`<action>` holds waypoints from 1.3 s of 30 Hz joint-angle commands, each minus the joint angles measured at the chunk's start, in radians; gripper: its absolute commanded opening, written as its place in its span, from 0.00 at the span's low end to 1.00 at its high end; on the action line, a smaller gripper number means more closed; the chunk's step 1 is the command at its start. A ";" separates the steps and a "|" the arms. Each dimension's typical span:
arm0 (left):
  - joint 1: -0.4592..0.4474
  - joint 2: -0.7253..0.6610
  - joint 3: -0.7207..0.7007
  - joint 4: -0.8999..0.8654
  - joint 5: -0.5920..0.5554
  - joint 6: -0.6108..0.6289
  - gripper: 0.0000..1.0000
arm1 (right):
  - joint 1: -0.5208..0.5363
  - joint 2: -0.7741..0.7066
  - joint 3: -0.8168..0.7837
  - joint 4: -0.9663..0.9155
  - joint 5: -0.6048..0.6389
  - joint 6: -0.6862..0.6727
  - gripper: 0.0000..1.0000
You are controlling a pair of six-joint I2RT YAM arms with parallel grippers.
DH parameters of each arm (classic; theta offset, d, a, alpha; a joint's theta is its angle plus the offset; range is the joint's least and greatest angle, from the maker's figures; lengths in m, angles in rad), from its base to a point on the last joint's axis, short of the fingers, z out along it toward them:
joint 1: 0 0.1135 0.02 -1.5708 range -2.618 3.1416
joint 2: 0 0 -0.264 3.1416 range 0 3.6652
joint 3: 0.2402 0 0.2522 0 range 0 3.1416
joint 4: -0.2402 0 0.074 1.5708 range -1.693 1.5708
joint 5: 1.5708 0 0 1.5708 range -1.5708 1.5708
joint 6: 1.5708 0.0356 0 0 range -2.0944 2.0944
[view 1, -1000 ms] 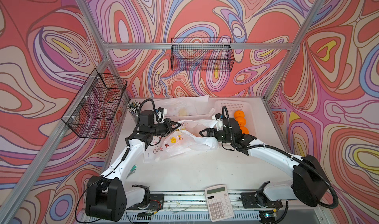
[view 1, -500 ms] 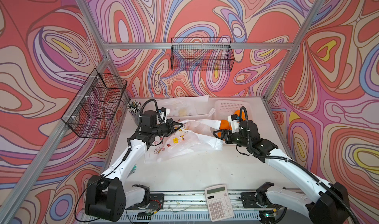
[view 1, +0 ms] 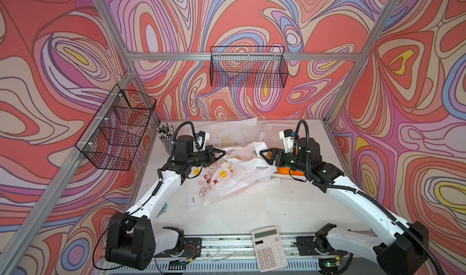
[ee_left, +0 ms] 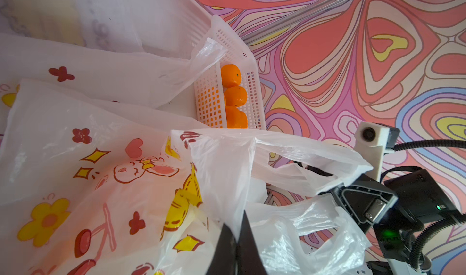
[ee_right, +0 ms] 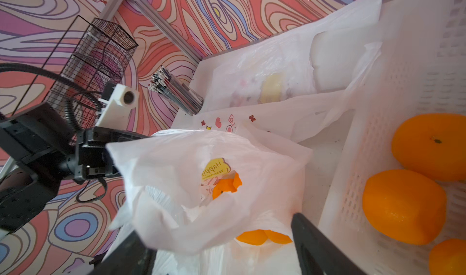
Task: Place the oranges into plastic bags & tie knots
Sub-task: Adjust the plastic bag at the center of the board.
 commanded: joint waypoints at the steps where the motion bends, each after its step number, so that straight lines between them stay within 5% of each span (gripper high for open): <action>1: -0.006 0.003 -0.002 0.034 -0.003 0.007 0.00 | -0.003 0.024 -0.015 0.058 0.019 0.043 0.85; 16: -0.006 0.031 0.040 -0.001 -0.036 0.045 0.00 | -0.004 -0.116 0.119 -0.072 -0.027 0.013 0.86; 23: -0.005 0.031 0.044 0.005 -0.025 0.043 0.00 | -0.004 -0.045 0.180 -0.165 -0.096 -0.142 0.82; 33: -0.006 0.015 0.044 -0.002 -0.028 0.043 0.00 | -0.004 0.079 0.252 -0.155 -0.201 -0.207 0.49; 37: -0.006 0.014 0.048 -0.015 -0.032 0.053 0.00 | -0.005 0.080 0.247 -0.136 -0.216 -0.206 0.26; 39: -0.006 0.014 0.053 -0.021 -0.030 0.057 0.00 | -0.005 0.083 0.247 -0.124 -0.233 -0.203 0.04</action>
